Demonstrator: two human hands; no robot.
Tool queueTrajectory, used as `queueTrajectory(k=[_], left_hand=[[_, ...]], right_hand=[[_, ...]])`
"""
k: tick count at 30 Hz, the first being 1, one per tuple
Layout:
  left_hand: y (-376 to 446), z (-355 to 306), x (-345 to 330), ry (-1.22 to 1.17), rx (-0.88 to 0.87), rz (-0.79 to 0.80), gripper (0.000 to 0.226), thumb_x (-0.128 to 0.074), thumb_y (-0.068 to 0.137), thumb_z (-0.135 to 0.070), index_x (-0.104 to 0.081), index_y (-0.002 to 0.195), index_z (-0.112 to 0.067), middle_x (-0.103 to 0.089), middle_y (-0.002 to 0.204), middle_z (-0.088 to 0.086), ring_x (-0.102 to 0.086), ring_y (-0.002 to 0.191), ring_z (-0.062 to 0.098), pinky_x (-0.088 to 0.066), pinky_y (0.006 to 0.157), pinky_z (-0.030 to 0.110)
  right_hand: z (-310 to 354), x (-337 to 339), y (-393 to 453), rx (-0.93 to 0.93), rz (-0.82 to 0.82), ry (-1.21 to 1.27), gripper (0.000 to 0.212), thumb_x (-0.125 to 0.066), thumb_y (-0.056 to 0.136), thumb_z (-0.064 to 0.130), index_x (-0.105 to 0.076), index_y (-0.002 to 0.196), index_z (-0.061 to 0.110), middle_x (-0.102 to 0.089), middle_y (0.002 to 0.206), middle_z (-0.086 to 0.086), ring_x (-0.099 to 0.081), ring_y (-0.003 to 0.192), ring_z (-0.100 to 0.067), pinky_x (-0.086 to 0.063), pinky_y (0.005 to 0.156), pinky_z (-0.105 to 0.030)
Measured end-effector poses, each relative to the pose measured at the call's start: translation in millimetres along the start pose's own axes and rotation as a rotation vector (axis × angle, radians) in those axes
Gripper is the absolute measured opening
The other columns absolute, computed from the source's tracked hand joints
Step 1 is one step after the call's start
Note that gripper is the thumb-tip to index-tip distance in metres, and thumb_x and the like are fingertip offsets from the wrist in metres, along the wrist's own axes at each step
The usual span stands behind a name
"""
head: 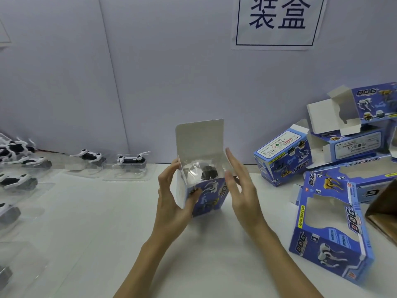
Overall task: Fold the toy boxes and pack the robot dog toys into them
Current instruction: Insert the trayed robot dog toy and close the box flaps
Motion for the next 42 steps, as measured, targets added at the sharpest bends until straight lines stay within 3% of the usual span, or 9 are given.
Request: queueTrajectory(k=[7, 14, 19, 23, 26, 30, 35, 38, 42], left_hand=[[2.3, -1.8, 0.3, -0.235, 0.113, 0.041, 0.068, -0.068, 0.096, -0.011, -0.040, 0.155, -0.029, -0.038, 0.164, -0.004, -0.033, 0.154, 0.018, -0.038, 0.116, 0.064], [2.5, -12.2, -3.1, -0.291, 0.199, 0.165, 0.050, -0.064, 0.100, -0.030, -0.050, 0.147, -0.037, -0.047, 0.156, -0.005, -0.052, 0.141, 0.023, -0.054, 0.101, 0.062], [2.0, -10.6, -12.9, -0.190, 0.262, 0.160, 0.043, -0.061, 0.089, -0.063, -0.054, 0.123, -0.038, -0.034, 0.156, -0.025, -0.042, 0.145, 0.011, -0.057, 0.097, 0.056], [8.5, -14.1, -16.6, -0.156, 0.219, 0.104, 0.030, -0.061, 0.091, -0.061, -0.054, 0.110, -0.038, -0.035, 0.153, -0.031, -0.037, 0.148, 0.005, -0.057, 0.098, 0.056], [13.9, -15.3, -16.1, -0.193, 0.198, 0.094, 0.024, -0.066, 0.091, -0.054, -0.058, 0.105, -0.037, -0.036, 0.155, -0.026, -0.043, 0.143, 0.003, -0.060, 0.092, 0.054], [15.1, -15.1, -14.6, -0.349, 0.236, 0.061, 0.039, -0.076, 0.087, -0.045, -0.056, 0.117, -0.030, -0.047, 0.146, -0.012, -0.056, 0.135, 0.020, -0.063, 0.085, 0.047], [16.4, -12.9, -13.7, -0.314, 0.213, 0.093, 0.052, -0.074, 0.090, -0.043, -0.048, 0.134, -0.047, -0.052, 0.141, -0.007, -0.059, 0.131, 0.025, -0.063, 0.085, 0.048], [13.7, -12.2, -12.6, -0.182, 0.140, 0.096, 0.033, -0.067, 0.092, -0.047, -0.056, 0.123, -0.047, -0.044, 0.147, -0.011, -0.046, 0.141, 0.014, -0.059, 0.094, 0.051], [6.0, -10.9, -16.8, -0.274, 0.191, 0.048, 0.057, -0.065, 0.096, -0.042, -0.040, 0.147, -0.034, -0.042, 0.152, -0.020, -0.051, 0.140, 0.013, -0.059, 0.099, 0.046]], right_hand=[[13.2, -10.6, -3.7, -0.041, 0.073, 0.014, 0.048, -0.051, 0.100, 0.049, -0.055, 0.146, 0.038, -0.043, 0.160, 0.017, -0.034, 0.149, 0.002, -0.043, 0.118, -0.045], [12.7, 8.6, 2.5, -0.037, -0.086, 0.068, 0.036, -0.048, 0.103, 0.049, -0.074, 0.119, 0.031, -0.054, 0.126, 0.000, -0.060, 0.123, -0.012, -0.055, 0.100, -0.044], [-0.2, 9.9, 5.3, -0.086, -0.083, 0.090, 0.030, -0.046, 0.106, 0.035, -0.076, 0.105, 0.036, -0.055, 0.139, 0.014, -0.048, 0.141, -0.015, -0.053, 0.099, -0.057], [2.2, 5.5, 5.7, -0.071, -0.136, 0.087, 0.030, -0.046, 0.099, 0.030, -0.074, 0.091, 0.034, -0.061, 0.127, 0.024, -0.051, 0.135, -0.004, -0.050, 0.099, -0.035], [-1.0, 4.1, 5.6, -0.160, -0.149, 0.309, 0.022, -0.054, 0.093, 0.025, -0.067, 0.105, 0.038, -0.068, 0.112, 0.012, -0.067, 0.110, -0.022, -0.057, 0.084, -0.046], [2.7, 8.8, 9.9, -0.149, -0.142, 0.410, 0.056, -0.055, 0.096, 0.023, -0.046, 0.147, 0.044, -0.070, 0.119, 0.001, -0.067, 0.116, -0.030, -0.057, 0.093, -0.049], [-2.6, 8.4, 0.7, -0.148, -0.109, 0.302, 0.040, -0.035, 0.105, 0.034, -0.075, 0.108, 0.033, -0.065, 0.138, 0.000, -0.066, 0.122, -0.029, -0.058, 0.092, -0.045], [-1.0, 4.0, -0.2, -0.142, -0.039, 0.236, 0.037, -0.042, 0.102, 0.059, -0.069, 0.111, 0.036, -0.065, 0.136, 0.005, -0.068, 0.120, -0.024, -0.057, 0.094, -0.051], [4.4, 1.4, 0.8, -0.078, 0.007, 0.077, 0.047, -0.065, 0.088, 0.065, -0.064, 0.122, 0.033, -0.066, 0.122, 0.001, -0.070, 0.111, -0.022, -0.064, 0.078, -0.048]])
Point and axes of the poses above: each hand's wrist, its own y-axis towards the middle knuckle, its own x-axis out of the back of the hand, z = x × y, the point moved 5 cm from there along y, towards the middle knuckle
